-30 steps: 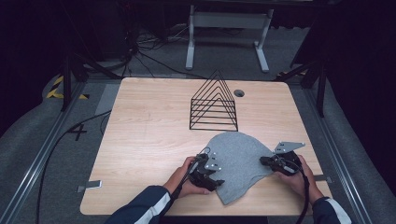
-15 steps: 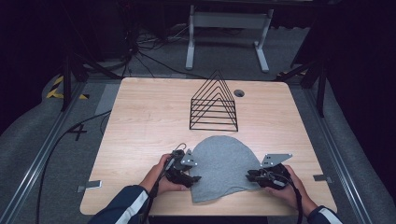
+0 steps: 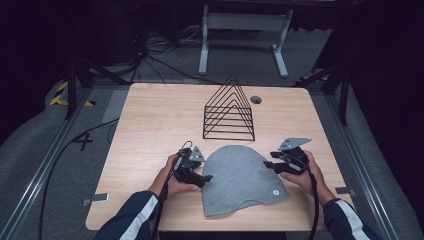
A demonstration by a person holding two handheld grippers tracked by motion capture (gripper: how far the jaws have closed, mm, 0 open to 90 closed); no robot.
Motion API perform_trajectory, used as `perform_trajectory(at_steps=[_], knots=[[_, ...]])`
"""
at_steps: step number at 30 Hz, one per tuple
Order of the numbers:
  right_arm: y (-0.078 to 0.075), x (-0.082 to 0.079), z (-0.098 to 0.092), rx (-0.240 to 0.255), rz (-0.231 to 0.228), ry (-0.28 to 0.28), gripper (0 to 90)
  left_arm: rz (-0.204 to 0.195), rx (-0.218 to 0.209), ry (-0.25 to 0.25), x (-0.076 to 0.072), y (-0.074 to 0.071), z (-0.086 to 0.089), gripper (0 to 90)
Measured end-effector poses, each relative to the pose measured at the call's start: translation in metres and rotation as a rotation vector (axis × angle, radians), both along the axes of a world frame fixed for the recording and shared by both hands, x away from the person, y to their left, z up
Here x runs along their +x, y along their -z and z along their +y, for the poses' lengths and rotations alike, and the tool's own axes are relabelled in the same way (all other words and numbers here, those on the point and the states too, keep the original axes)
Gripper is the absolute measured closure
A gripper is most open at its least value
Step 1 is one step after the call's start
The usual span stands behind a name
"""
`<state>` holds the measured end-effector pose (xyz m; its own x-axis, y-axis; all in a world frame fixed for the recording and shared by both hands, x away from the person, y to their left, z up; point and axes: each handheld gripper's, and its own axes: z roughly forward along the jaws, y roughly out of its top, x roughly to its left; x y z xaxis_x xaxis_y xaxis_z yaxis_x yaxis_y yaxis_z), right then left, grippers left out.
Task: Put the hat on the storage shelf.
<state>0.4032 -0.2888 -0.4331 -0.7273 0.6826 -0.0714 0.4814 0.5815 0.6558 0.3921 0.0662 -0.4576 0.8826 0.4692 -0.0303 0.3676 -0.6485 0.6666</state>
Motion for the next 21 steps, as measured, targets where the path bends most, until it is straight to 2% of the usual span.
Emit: perform_trajectory(at_steps=[2, 4, 6, 11, 13, 15, 19, 21], knots=[[0.003, 0.003, 0.002, -0.018, -0.003, 0.004, 51.7, 0.002, 0.006, 0.002, 0.0, 0.001, 0.0, 28.0], [0.008, 0.009, 0.002, -0.003, 0.01, 0.009, 52.9, 0.005, 0.014, 0.002, -0.001, 0.003, 0.001, 27.7], [0.014, 0.011, 0.004, -0.025, 0.018, 0.014, 52.9, 0.015, 0.024, -0.001, -0.001, 0.006, 0.003, 27.5], [0.017, 0.011, 0.002, -0.008, 0.018, 0.027, 53.0, 0.016, 0.025, -0.002, -0.002, 0.008, 0.006, 26.9], [0.018, 0.008, -0.001, 0.018, 0.035, 0.037, 53.3, -0.006, 0.035, -0.007, -0.001, 0.007, 0.009, 25.9], [0.019, 0.005, -0.002, 0.039, 0.059, 0.041, 53.2, 0.003, 0.033, -0.019, 0.001, 0.007, 0.012, 25.8], [0.02, -0.005, 0.0, 0.037, 0.05, 0.032, 52.6, 0.009, 0.034, -0.048, 0.008, 0.007, 0.02, 25.6], [0.019, -0.012, 0.004, 0.029, 0.059, 0.018, 49.2, 0.019, 0.029, -0.066, 0.012, 0.007, 0.025, 25.5]])
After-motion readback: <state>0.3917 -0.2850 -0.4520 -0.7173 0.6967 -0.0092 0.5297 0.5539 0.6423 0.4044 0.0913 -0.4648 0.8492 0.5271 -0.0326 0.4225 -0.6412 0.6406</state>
